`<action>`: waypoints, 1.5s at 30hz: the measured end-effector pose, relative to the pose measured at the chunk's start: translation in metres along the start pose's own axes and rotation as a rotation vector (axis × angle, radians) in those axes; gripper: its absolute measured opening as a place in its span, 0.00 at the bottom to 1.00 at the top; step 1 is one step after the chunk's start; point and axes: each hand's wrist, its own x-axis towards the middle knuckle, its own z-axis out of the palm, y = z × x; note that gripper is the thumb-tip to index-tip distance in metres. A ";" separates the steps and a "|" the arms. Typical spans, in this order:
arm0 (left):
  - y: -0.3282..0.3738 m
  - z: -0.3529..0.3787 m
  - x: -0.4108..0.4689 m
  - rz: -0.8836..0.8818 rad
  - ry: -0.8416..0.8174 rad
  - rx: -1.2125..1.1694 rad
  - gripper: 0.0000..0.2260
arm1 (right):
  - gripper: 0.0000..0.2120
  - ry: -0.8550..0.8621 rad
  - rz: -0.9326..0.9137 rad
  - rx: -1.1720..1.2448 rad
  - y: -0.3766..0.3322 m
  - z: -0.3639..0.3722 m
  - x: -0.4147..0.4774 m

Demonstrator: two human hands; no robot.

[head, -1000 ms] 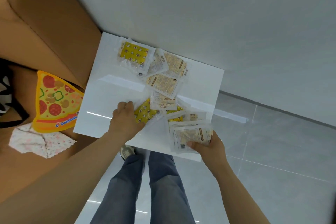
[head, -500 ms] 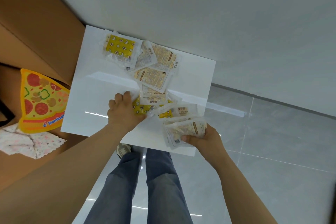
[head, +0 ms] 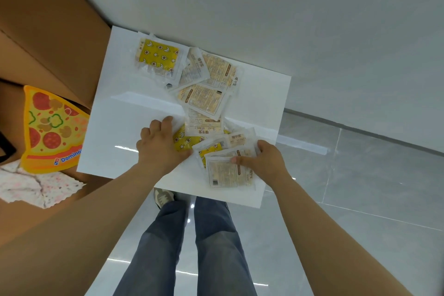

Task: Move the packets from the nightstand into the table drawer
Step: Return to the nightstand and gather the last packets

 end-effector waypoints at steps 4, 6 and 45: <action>-0.001 0.001 0.000 0.001 -0.014 0.022 0.43 | 0.21 -0.008 -0.047 0.082 -0.002 0.011 -0.003; -0.002 0.000 0.001 0.000 -0.013 0.011 0.43 | 0.16 -0.018 -0.062 0.088 0.002 0.012 -0.004; 0.053 0.026 0.000 -0.137 0.041 -0.479 0.29 | 0.06 0.365 0.010 0.580 0.026 -0.031 -0.035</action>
